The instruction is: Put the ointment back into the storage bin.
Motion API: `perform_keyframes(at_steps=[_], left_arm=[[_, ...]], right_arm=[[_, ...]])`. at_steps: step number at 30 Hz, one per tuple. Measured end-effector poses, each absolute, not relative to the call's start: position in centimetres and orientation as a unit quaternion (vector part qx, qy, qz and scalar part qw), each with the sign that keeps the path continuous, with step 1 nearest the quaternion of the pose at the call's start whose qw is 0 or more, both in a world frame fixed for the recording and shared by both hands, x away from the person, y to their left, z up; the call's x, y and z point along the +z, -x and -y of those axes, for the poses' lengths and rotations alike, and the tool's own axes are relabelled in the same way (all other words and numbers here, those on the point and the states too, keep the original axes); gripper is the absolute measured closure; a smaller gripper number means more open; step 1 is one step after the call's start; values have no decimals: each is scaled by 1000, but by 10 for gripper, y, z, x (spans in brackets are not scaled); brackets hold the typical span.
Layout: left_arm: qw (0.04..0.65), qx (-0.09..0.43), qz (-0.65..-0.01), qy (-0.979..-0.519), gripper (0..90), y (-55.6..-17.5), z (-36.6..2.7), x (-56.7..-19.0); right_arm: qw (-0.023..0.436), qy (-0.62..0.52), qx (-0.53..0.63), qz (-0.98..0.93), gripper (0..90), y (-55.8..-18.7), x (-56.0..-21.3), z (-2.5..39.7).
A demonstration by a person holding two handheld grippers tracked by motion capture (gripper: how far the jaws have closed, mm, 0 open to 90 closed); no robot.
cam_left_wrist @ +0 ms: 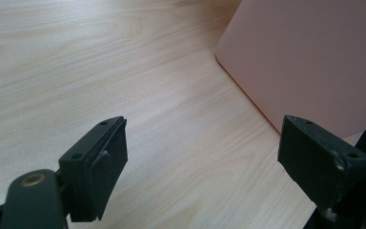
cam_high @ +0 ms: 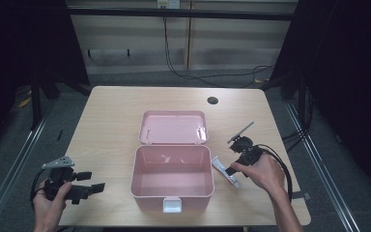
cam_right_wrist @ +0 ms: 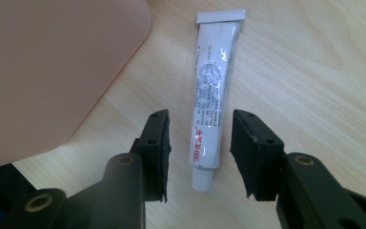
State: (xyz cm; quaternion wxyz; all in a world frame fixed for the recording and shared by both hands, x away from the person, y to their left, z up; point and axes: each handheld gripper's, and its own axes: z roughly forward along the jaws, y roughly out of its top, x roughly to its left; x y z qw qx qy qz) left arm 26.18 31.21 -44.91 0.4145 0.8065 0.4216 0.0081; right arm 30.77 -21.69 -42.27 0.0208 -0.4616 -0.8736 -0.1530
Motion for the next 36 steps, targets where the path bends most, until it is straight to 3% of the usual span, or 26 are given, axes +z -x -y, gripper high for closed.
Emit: perform_keyframes(at_steps=[13,36], left_arm=[[415,5,-415,-809,170,-261,-311,-448],[415,6,-417,-808,170,-261,-311,-448]], right_arm=[[38,464,-105,879,620,-316,-440,206],[20,438,-43,898,671,-323,-465,190]])
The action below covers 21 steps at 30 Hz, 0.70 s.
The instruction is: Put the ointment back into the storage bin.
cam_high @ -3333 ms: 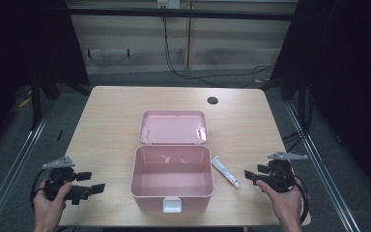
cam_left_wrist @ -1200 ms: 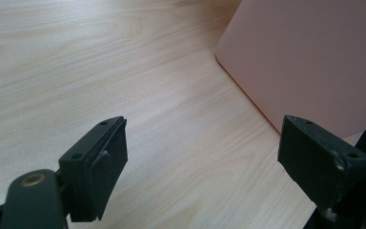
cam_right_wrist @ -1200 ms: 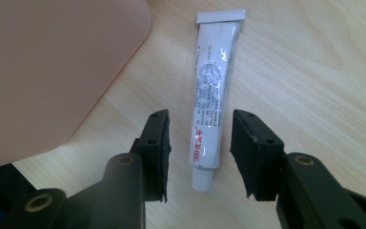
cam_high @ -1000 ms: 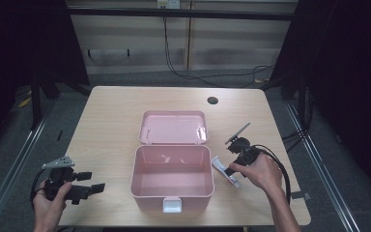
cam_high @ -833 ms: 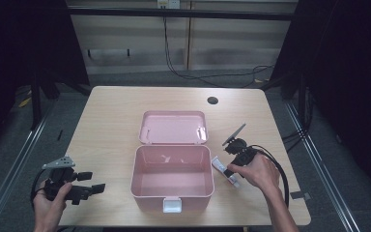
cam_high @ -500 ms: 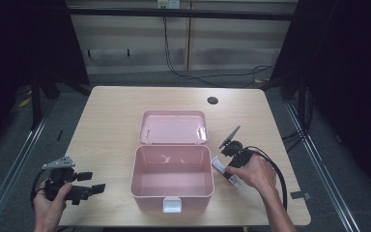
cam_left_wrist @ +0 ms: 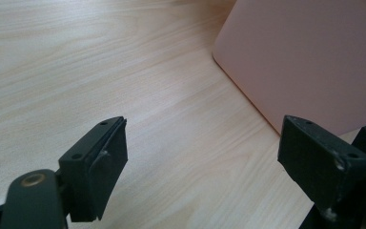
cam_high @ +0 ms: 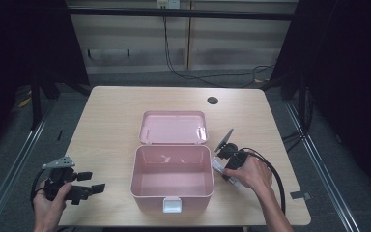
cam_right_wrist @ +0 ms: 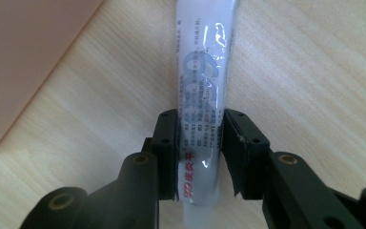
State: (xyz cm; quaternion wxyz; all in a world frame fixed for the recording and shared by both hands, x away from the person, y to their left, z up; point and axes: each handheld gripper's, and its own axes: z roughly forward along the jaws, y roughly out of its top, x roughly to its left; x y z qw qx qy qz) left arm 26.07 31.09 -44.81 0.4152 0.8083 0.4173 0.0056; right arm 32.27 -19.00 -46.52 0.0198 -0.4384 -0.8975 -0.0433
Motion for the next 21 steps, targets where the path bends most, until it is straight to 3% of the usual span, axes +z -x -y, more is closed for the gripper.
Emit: perform_keyframes(at_steps=[21], left_arm=[[415,5,-417,-808,170,-261,-311,-448]], right_arm=[[21,443,-41,895,715,-319,-452,194]])
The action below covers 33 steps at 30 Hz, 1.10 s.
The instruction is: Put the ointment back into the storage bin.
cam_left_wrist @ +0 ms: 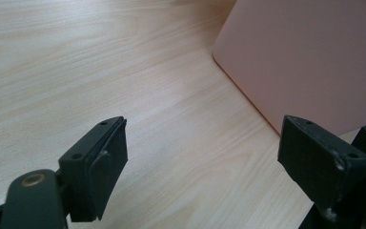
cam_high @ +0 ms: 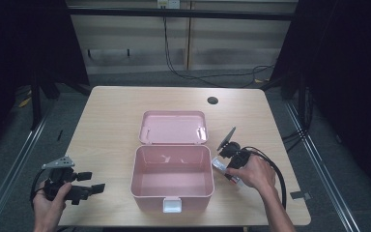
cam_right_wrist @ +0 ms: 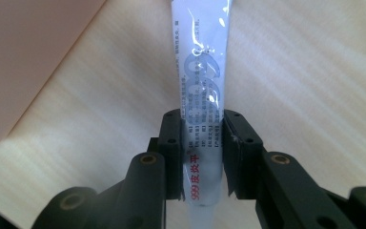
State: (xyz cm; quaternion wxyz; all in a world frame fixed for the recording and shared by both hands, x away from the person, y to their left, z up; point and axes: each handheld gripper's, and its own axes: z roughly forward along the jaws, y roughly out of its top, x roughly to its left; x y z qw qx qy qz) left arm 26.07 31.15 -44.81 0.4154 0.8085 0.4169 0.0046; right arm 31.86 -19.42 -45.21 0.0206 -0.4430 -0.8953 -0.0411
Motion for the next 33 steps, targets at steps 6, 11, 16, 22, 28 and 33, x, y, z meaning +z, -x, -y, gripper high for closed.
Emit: perform_keyframes(at_steps=[6,11,16,22,28,33], left_arm=[[416,4,-416,-809,170,-261,-312,-448],[417,4,-417,-808,170,-261,-312,-448],[417,5,-418,-807,170,-260,-311,-448],[416,7,-419,-807,170,-261,-312,-449],[415,6,-420,-807,170,-261,-312,-449],[416,5,-420,-807,170,-261,-312,-449]], right_arm=[[32,437,-28,899,715,-316,-451,197],[33,430,-29,902,715,-314,-446,199],[32,430,-42,901,714,-310,-439,204],[30,424,-46,904,715,-306,-435,209],[30,425,-38,904,714,-302,-433,216],[30,432,-38,900,714,-300,-428,221]])
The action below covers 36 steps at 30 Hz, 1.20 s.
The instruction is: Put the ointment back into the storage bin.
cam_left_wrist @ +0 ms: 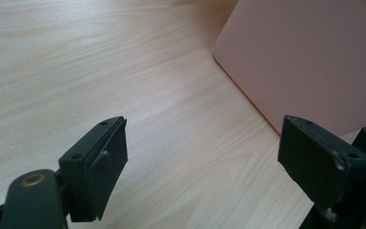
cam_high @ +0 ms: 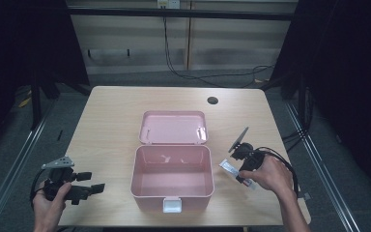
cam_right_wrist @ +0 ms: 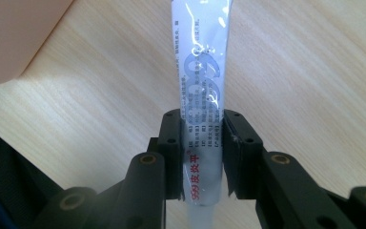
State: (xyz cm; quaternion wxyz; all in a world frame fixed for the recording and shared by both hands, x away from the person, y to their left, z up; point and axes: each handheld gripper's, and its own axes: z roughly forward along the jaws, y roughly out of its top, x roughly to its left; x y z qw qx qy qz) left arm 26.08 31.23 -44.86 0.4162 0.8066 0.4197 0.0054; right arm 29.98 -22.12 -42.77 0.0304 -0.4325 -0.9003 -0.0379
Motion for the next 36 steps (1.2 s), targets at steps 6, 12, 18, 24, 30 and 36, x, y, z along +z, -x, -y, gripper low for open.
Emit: perform_keyframes(at_steps=[6,12,18,24,30,36], left_arm=[[418,6,-422,-804,170,-260,-312,-448],[416,4,-421,-806,170,-261,-312,-449],[415,5,-422,-806,170,-261,-313,-449],[416,4,-423,-805,170,-261,-313,-449],[416,5,-424,-804,170,-261,-313,-449],[415,5,-424,-805,170,-261,-313,-449]], right_arm=[[30,440,-42,897,714,-297,-419,228],[32,444,-40,894,714,-294,-413,235],[31,436,-32,899,713,-291,-409,235],[26,435,-33,900,713,-289,-401,236],[32,438,-34,898,713,-287,-392,240],[34,430,-39,901,713,-286,-384,241]])
